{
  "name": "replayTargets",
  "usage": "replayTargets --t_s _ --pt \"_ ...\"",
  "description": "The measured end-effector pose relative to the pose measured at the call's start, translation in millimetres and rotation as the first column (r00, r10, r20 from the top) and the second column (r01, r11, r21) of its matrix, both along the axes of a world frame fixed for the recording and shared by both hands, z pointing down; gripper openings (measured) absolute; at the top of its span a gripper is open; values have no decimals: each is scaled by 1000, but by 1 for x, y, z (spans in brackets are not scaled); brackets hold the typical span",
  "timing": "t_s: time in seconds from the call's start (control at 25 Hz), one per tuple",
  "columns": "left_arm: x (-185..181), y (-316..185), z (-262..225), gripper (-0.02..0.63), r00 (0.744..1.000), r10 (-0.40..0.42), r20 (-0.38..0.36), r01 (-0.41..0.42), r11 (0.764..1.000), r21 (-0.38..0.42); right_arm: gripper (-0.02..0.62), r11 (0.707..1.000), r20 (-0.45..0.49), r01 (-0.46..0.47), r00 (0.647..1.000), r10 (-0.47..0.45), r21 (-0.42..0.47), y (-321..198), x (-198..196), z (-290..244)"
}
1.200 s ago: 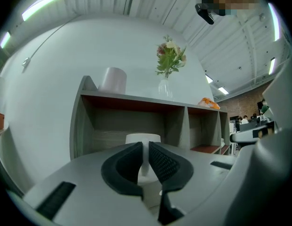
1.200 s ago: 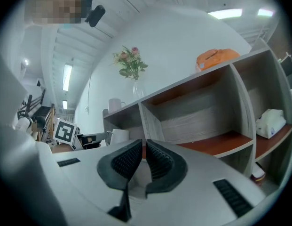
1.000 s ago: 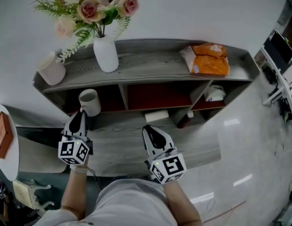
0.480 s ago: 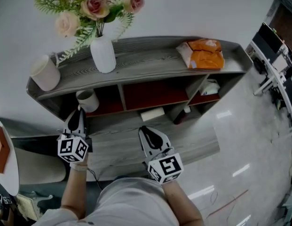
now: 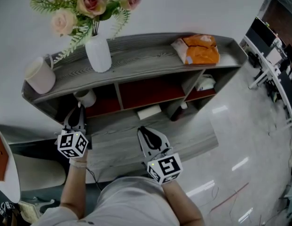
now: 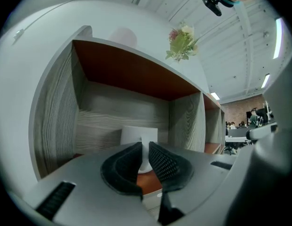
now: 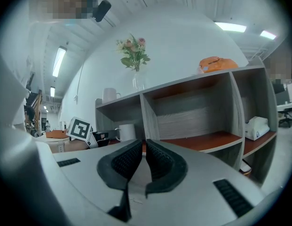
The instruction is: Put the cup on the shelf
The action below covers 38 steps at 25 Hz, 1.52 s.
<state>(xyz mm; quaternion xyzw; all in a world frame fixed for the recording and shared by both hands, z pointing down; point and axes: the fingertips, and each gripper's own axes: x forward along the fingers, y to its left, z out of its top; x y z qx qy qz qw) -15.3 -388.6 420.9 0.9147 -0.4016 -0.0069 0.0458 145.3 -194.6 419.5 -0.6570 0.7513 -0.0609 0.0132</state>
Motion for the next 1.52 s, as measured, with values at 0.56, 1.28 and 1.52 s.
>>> replayTargets --t_s 0.56,1.28,1.52 --pt "0 1 1 54 1000 -8 6 8 1000 3 35 1000 8 13 1000 -13 -11 -1 4 6" --pt "-37 79 -16 81 997 -61 -38 60 998 -36 35 968 63 249 966 -250 28 -39 -42 3" --pt "-58 99 -16 80 995 -90 -32 89 995 -40 37 937 65 347 935 -349 40 -51 -69 1"
